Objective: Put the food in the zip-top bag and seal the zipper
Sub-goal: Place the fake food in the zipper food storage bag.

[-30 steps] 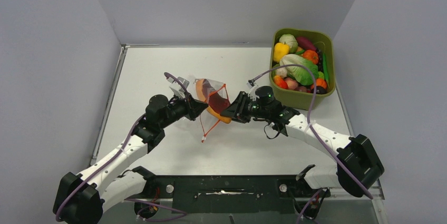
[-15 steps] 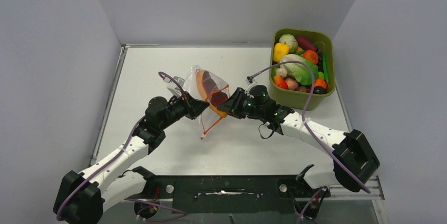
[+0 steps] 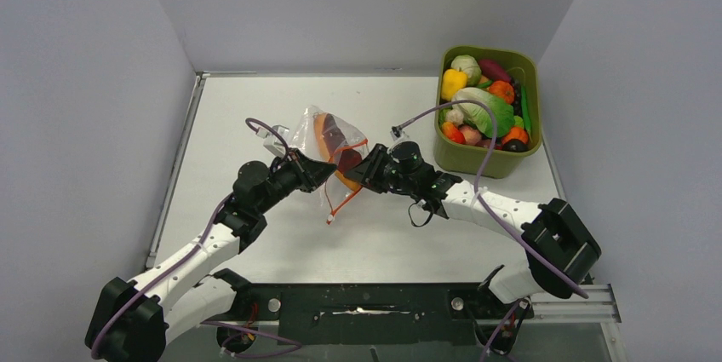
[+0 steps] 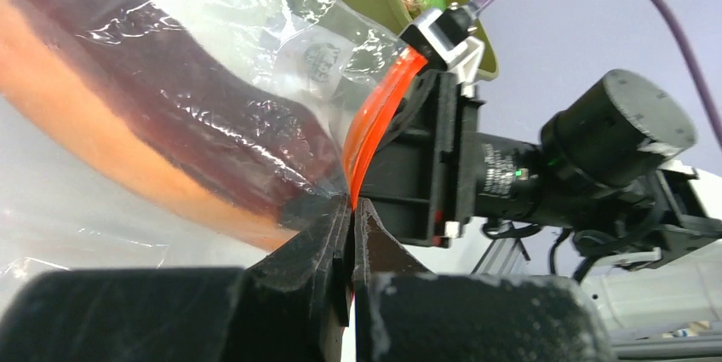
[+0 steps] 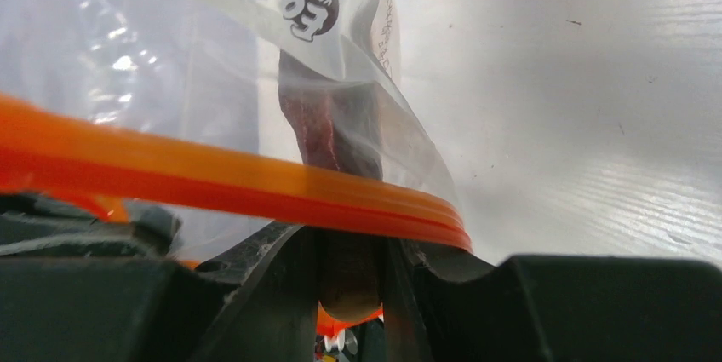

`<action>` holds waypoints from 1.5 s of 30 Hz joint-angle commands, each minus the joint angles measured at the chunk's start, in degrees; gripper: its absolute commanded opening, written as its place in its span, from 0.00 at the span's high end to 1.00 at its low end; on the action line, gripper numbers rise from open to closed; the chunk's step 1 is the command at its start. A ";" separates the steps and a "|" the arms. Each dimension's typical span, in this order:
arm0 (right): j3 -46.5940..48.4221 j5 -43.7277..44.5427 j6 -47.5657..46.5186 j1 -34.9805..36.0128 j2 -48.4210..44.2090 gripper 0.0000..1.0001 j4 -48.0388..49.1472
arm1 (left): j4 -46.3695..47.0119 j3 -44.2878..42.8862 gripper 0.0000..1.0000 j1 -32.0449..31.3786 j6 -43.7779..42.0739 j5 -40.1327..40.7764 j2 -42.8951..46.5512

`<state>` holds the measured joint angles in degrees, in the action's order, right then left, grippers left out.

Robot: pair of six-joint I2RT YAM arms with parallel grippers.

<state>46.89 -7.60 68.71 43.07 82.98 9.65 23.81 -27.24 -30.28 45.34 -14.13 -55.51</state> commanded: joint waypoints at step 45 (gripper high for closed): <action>5.47 1.62 -16.34 -0.24 -12.86 0.54 -20.94 | -5.70 -4.34 1.00 -0.04 -0.05 6.51 4.63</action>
<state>53.10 -5.15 55.11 44.38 69.38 -9.74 15.97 -27.92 -30.30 46.65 -7.92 -51.64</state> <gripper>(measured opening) 0.459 0.015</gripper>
